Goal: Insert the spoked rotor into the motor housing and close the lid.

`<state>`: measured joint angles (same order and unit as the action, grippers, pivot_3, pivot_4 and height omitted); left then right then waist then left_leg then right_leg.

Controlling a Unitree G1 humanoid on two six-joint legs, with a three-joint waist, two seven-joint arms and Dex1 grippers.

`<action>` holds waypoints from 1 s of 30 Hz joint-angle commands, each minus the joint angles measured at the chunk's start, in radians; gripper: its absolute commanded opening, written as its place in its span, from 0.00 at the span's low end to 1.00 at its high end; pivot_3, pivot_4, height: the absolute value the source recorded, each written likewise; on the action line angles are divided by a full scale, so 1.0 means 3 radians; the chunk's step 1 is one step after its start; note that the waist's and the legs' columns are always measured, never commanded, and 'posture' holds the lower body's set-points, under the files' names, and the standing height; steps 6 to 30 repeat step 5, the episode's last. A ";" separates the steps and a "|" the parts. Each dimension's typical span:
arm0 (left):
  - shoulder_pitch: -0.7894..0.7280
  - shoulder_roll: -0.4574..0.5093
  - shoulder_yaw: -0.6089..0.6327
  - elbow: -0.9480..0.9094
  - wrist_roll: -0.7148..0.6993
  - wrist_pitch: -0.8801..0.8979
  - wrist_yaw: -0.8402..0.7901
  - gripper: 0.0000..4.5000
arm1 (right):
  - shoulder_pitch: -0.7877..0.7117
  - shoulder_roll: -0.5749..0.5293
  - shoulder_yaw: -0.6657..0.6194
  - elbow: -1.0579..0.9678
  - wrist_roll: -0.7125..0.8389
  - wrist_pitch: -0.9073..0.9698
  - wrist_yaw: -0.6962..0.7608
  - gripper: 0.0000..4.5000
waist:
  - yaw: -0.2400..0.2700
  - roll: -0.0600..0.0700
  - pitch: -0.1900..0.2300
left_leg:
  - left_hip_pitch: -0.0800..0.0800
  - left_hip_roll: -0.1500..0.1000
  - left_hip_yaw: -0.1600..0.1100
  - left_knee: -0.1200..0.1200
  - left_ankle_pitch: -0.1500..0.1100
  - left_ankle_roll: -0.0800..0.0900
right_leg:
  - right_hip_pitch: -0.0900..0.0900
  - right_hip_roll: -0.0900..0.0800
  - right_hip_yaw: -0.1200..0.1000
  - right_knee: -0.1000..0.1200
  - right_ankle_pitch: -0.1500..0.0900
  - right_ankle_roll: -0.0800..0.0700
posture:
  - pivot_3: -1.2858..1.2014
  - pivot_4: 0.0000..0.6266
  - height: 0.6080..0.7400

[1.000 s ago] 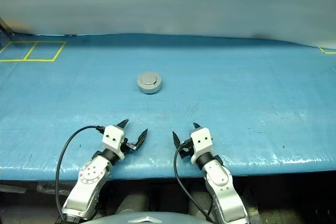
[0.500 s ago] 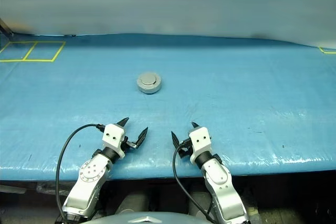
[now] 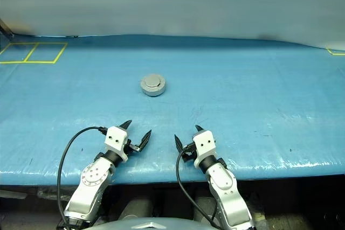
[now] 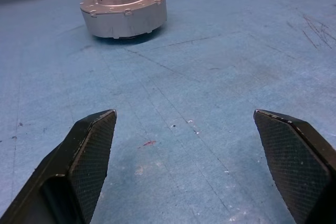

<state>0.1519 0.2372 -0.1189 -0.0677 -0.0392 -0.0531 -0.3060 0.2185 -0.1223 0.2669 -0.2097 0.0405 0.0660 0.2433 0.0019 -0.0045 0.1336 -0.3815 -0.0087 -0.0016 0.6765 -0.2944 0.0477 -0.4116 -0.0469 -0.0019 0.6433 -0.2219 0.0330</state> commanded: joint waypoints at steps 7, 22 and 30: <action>-0.0030 -0.0030 0.0020 0.0022 0.0036 -0.0101 0.0026 1.00 | -0.0022 -0.0001 -0.0020 -0.0087 0.0002 -0.0071 0.0024 1.00 | 0.0000 0.0000 0.0000 | 0.0000 0.0000 0.0000 0.0001 0.0000 0.0000 | 0.0000 0.0000 0.0000 0.0001 0.0000 0.0000 | 0.52 0.24 1.00; -0.0030 -0.0030 0.0020 0.0022 0.0036 -0.0101 0.0026 1.00 | -0.0022 -0.0001 -0.0020 -0.0087 0.0002 -0.0071 0.0024 1.00 | 0.0000 0.0000 0.0000 | 0.0000 0.0000 0.0000 0.0001 0.0000 0.0000 | 0.0000 0.0000 0.0000 0.0001 0.0000 0.0000 | 0.52 0.24 1.00; -0.0030 -0.0030 0.0020 0.0022 0.0036 -0.0101 0.0026 1.00 | -0.0022 -0.0001 -0.0020 -0.0087 0.0002 -0.0071 0.0024 1.00 | 0.0000 0.0000 0.0000 | 0.0000 0.0000 0.0000 0.0001 0.0000 0.0000 | 0.0000 0.0000 0.0000 0.0001 0.0000 0.0000 | 0.52 0.24 1.00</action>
